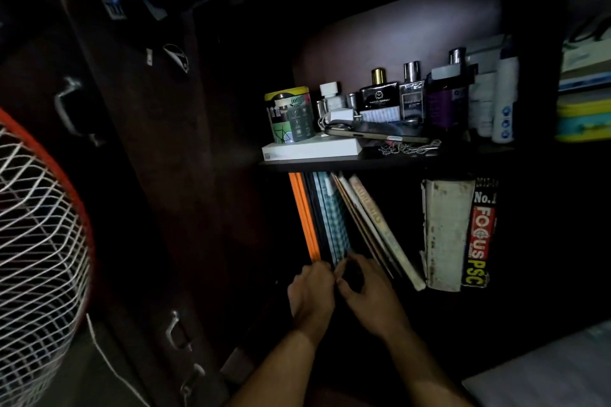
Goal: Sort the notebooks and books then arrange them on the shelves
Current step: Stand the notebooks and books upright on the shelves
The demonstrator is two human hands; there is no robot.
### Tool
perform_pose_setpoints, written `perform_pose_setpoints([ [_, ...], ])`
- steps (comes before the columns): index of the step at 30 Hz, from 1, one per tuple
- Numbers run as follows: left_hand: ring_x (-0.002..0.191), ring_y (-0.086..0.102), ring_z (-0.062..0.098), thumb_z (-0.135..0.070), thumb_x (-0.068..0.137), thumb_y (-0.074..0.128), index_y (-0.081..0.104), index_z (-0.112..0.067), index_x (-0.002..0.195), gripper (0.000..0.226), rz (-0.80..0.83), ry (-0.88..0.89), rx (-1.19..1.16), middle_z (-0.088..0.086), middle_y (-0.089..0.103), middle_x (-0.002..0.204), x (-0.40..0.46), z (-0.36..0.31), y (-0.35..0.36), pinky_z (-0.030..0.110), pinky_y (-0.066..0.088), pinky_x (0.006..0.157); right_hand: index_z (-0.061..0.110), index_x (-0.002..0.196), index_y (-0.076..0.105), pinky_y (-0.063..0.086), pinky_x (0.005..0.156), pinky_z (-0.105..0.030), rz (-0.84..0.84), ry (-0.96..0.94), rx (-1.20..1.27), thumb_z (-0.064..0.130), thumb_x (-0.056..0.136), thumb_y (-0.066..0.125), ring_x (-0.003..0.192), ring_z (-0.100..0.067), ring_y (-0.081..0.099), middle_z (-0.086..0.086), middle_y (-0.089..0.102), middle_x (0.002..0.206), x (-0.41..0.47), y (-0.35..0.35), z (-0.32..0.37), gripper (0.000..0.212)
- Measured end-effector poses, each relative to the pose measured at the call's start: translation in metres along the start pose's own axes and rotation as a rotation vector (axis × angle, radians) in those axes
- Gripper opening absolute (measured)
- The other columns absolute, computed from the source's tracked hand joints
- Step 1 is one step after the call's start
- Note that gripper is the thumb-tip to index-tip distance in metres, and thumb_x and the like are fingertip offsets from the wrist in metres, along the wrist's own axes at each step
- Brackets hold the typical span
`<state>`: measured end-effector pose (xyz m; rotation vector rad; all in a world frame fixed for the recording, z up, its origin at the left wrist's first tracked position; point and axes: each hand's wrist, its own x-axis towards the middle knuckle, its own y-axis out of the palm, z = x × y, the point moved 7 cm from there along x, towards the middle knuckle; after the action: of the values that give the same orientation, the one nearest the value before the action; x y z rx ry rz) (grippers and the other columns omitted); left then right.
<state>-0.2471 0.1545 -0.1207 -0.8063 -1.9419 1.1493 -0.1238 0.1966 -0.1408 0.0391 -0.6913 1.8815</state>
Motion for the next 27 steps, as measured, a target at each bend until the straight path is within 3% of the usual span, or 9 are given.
perform_pose_setpoints([
  [2, 0.110, 0.065, 0.030, -0.035, 0.100, 0.045, 0.068, -0.022, 0.101, 0.027, 0.005, -0.002, 0.004, 0.005, 0.069, 0.111, 0.003, 0.000, 0.002, 0.037, 0.050, 0.085, 0.023, 0.143, 0.051, 0.043, 0.106, -0.031, 0.019, 0.016, -0.013, 0.041, 0.087, 0.064, 0.127, -0.016, 0.053, 0.003, 0.056, 0.134, 0.002, 0.000, -0.001, 0.060],
  [7, 0.102, 0.067, 0.026, -0.060, 0.098, 0.039, 0.062, -0.027, 0.099, 0.040, 0.032, 0.127, -0.099, 0.000, 0.071, 0.104, -0.013, -0.002, -0.002, 0.033, 0.048, 0.078, 0.014, 0.149, 0.045, 0.034, 0.106, -0.022, -0.007, 0.048, -0.014, 0.021, 0.093, 0.066, 0.134, -0.020, 0.048, -0.004, 0.051, 0.145, -0.016, -0.008, 0.007, 0.061],
  [10, 0.111, 0.060, 0.024, -0.041, 0.095, 0.042, 0.060, -0.030, 0.108, 0.025, 0.155, 0.308, -0.086, -0.003, 0.062, 0.116, -0.042, -0.012, 0.005, 0.035, 0.048, 0.088, 0.011, 0.145, 0.047, 0.032, 0.103, -0.017, 0.017, 0.072, -0.056, 0.014, 0.092, 0.064, 0.131, -0.022, 0.050, -0.008, 0.054, 0.141, -0.051, -0.018, 0.012, 0.055],
  [12, 0.120, 0.050, 0.025, -0.029, 0.095, 0.046, 0.057, -0.026, 0.129, 0.036, 0.246, 0.428, 0.014, 0.001, 0.053, 0.129, -0.065, -0.021, 0.010, 0.035, 0.042, 0.096, 0.010, 0.142, 0.050, 0.034, 0.102, -0.018, 0.024, 0.106, -0.088, 0.009, 0.091, 0.060, 0.128, -0.024, 0.051, -0.010, 0.055, 0.136, -0.080, -0.029, 0.019, 0.051],
  [14, 0.123, 0.045, 0.024, -0.025, 0.095, 0.047, 0.053, -0.025, 0.137, 0.043, 0.265, 0.516, 0.045, -0.001, 0.048, 0.136, -0.089, -0.034, 0.010, 0.031, 0.034, 0.095, 0.007, 0.133, 0.056, 0.039, 0.101, -0.024, 0.044, 0.087, -0.134, 0.008, 0.088, 0.056, 0.121, -0.030, 0.055, -0.015, 0.059, 0.128, -0.110, -0.041, 0.029, 0.045],
  [17, 0.127, 0.042, 0.020, -0.034, 0.092, 0.041, 0.054, -0.025, 0.140, 0.050, 0.322, 0.572, -0.094, -0.004, 0.048, 0.140, -0.126, -0.063, 0.009, 0.026, 0.025, 0.090, 0.008, 0.127, 0.060, 0.042, 0.100, -0.032, 0.066, 0.107, -0.216, 0.015, 0.086, 0.056, 0.114, -0.031, 0.058, -0.016, 0.062, 0.121, -0.154, -0.076, 0.038, 0.042],
  [19, 0.132, 0.042, 0.023, -0.036, 0.099, 0.049, 0.051, -0.025, 0.143, 0.046, 0.380, 0.595, -0.194, -0.002, 0.049, 0.142, -0.151, -0.097, 0.015, 0.030, 0.029, 0.102, 0.018, 0.124, 0.060, 0.045, 0.098, -0.039, -0.017, 0.135, -0.367, 0.034, 0.086, 0.053, 0.112, -0.029, 0.057, -0.009, 0.060, 0.118, -0.185, -0.122, 0.040, 0.042],
  [23, 0.135, 0.041, 0.028, -0.059, 0.098, 0.045, 0.047, -0.032, 0.146, 0.056, 0.410, 0.575, -0.217, 0.004, 0.048, 0.142, -0.184, -0.147, 0.031, 0.040, 0.031, 0.109, 0.028, 0.136, 0.050, 0.037, 0.101, -0.040, -0.145, 0.337, -0.776, 0.062, 0.083, 0.044, 0.126, -0.027, 0.049, -0.002, 0.054, 0.134, -0.235, -0.208, 0.019, 0.063],
  [27, 0.138, 0.042, 0.026, -0.068, 0.087, 0.060, 0.045, -0.027, 0.150, 0.077, 0.389, 0.544, -0.314, 0.004, 0.049, 0.149, -0.183, -0.149, 0.033, 0.036, 0.030, 0.111, 0.023, 0.144, 0.047, 0.027, 0.111, -0.037, -0.112, 0.415, -0.872, 0.078, 0.071, 0.019, 0.137, -0.028, 0.041, -0.006, 0.044, 0.151, -0.265, -0.233, -0.010, 0.095],
])
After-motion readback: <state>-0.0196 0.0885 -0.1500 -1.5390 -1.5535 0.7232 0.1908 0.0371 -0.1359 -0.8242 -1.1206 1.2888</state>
